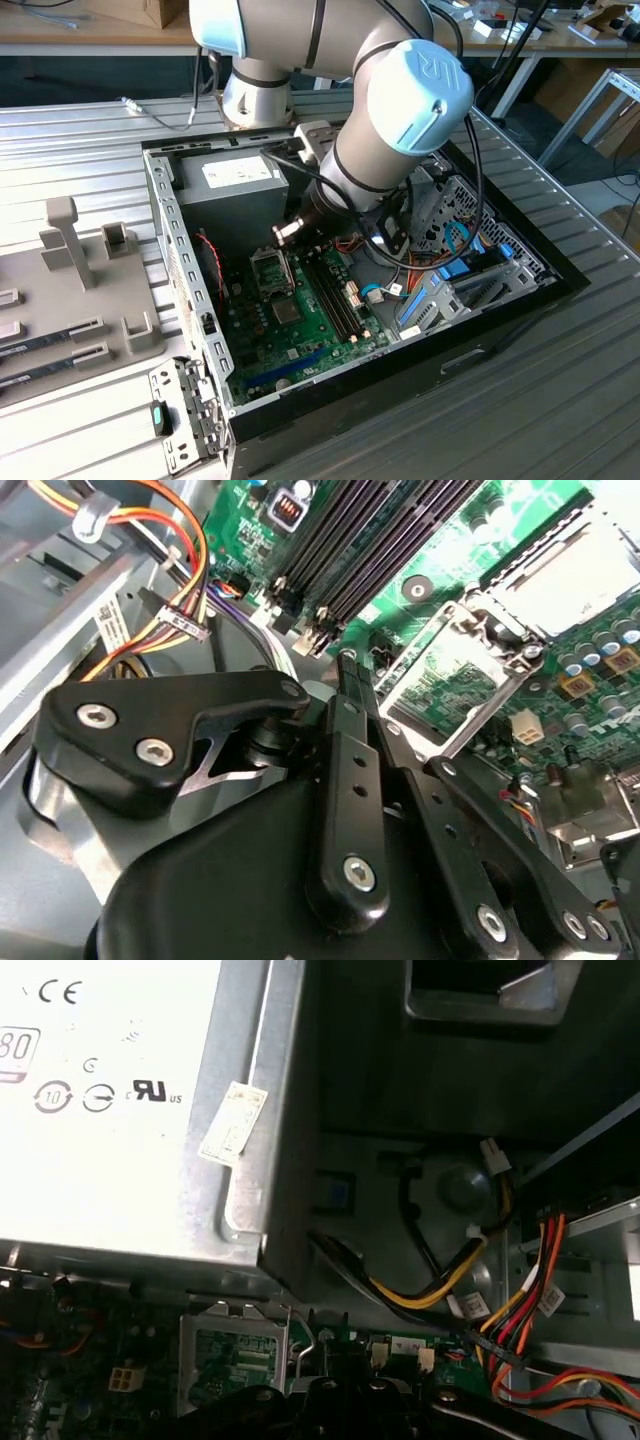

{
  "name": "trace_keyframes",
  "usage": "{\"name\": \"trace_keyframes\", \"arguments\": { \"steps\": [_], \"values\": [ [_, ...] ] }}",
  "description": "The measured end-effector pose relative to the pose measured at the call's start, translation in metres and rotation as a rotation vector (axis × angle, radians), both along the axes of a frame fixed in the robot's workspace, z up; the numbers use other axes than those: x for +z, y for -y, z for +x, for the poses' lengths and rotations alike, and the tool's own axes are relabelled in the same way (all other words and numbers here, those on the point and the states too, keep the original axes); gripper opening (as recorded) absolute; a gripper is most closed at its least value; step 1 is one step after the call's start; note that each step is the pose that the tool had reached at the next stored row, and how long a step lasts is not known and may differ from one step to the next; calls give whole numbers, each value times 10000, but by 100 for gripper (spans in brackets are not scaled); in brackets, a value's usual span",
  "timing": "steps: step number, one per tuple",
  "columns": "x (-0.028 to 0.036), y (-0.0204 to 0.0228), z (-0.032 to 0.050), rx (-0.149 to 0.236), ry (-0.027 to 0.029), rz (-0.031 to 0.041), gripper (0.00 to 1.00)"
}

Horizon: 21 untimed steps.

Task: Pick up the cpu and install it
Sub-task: 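Close the cpu cover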

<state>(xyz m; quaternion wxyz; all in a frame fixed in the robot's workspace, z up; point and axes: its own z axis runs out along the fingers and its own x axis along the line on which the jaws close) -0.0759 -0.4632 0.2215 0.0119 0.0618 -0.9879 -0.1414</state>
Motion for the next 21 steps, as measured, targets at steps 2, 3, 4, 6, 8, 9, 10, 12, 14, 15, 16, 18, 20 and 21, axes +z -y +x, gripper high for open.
{"name": "trace_keyframes", "arguments": {
  "steps": [2,3,4,6,8,9,10,12,14,15,16,18,20,21],
  "values": [
    [-7,-1,0,285,-2,27,11],
    [-12,-1,0,543,-3,44,11],
    [-16,-1,1,690,-5,54,11],
    [-23,-11,29,826,-18,83,11],
    [-34,-65,70,861,-35,121,11],
    [-41,-88,71,903,-34,135,11],
    [-46,-101,71,939,-34,147,11],
    [-71,-130,71,1097,-31,211,11],
    [-108,-139,69,1217,-30,266,11],
    [-124,-142,69,1256,-28,304,11],
    [-130,-142,68,1272,-28,324,11],
    [-145,-144,63,1294,-25,375,11],
    [-157,-144,50,1357,-21,448,11],
    [-161,-145,50,1448,-20,462,11]
  ]
}}
